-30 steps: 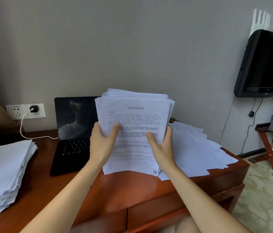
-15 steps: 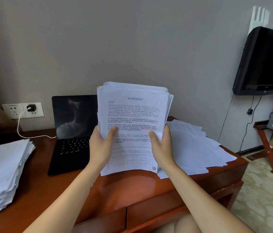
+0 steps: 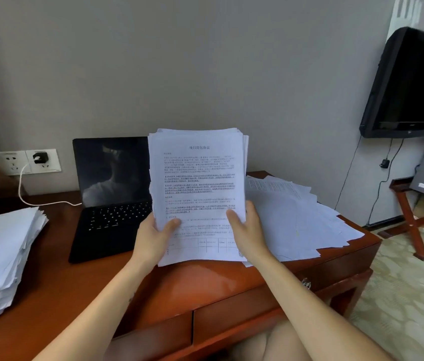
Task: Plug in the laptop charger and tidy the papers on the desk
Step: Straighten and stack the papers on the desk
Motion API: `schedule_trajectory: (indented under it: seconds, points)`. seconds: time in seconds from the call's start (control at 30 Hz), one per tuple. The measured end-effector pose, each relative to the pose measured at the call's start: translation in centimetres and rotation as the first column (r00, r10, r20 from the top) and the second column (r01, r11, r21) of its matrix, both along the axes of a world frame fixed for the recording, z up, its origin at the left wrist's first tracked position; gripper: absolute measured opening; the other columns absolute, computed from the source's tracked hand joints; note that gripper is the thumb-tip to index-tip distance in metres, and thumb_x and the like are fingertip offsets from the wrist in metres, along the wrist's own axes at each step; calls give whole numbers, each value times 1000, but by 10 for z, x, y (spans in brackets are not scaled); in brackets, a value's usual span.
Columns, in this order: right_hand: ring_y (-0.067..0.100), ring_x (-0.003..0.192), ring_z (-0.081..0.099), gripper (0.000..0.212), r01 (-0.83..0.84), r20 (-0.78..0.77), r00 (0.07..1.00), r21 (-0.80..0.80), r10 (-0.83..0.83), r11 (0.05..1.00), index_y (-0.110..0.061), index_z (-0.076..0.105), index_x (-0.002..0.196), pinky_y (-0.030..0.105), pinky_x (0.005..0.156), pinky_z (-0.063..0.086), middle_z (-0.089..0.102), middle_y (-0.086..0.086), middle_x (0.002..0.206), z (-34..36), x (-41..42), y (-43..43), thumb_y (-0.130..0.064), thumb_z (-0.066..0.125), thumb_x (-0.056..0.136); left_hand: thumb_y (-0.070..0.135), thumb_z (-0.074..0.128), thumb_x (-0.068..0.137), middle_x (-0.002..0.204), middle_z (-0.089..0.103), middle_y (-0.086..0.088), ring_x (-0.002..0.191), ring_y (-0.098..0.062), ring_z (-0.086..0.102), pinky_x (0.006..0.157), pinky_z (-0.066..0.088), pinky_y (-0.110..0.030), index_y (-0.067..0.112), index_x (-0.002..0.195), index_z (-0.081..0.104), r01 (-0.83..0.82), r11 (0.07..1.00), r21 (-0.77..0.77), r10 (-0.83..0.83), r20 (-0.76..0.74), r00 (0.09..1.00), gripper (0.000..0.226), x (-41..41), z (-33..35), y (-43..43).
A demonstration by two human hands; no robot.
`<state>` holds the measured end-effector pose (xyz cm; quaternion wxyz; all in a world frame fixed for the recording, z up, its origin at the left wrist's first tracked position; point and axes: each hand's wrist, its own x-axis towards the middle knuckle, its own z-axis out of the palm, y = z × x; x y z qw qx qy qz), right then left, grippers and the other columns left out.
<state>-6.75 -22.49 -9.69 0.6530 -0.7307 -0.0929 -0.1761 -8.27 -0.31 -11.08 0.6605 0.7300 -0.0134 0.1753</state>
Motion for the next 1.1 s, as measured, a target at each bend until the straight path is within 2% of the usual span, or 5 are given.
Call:
schedule_trajectory:
  seconds: [0.37, 0.57, 0.83, 0.97, 1.1]
  points:
    - [10, 117, 59, 33, -47, -264, 963, -345, -49, 937, -22, 58, 133, 20, 92, 49, 66, -6, 119, -24, 21, -84, -22, 61, 100, 14, 67, 100, 111, 74, 10, 105, -17, 71, 97, 57, -42, 28, 120, 69, -54, 997, 61, 61, -122, 991, 25, 35, -23, -20]
    - [4, 141, 21, 71, -125, -228, 966, -824, -121, 553, -40, 39, 149, 36, 121, 13, 33, -24, 149, -39, 15, -119, -66, 63, 87, 16, 66, 101, 106, 69, 17, 98, -7, 66, 83, 52, -25, 26, 120, 67, -139, 986, 94, 144, -49, 988, 22, 36, -29, -17]
    - [13, 135, 38, 66, -80, -99, 994, -937, -39, 340, -29, 49, 146, 37, 113, 31, 47, -10, 148, -31, 27, -131, -67, 55, 92, 15, 67, 100, 103, 67, 13, 103, -17, 65, 91, 51, -35, 27, 115, 66, -228, 970, 81, 229, -13, 973, 19, 35, -31, 3]
    - [20, 127, 49, 49, -26, -22, 998, -996, 53, 81, -21, 48, 147, 35, 104, 41, 53, -2, 145, -26, 25, -129, -48, 42, 105, 16, 68, 99, 107, 69, 9, 106, -19, 66, 92, 52, -37, 26, 116, 67, -235, 970, 62, 237, -29, 971, 20, 37, -33, 5]
    - [22, 107, 58, 30, 75, 74, 987, -997, 144, 1, -17, 57, 132, 37, 84, 49, 63, 2, 125, -29, 23, -130, -25, 44, 107, 18, 69, 99, 111, 71, 7, 108, -21, 68, 97, 55, -43, 26, 118, 68, -234, 972, 35, 235, -50, 971, 21, 40, -35, 7]
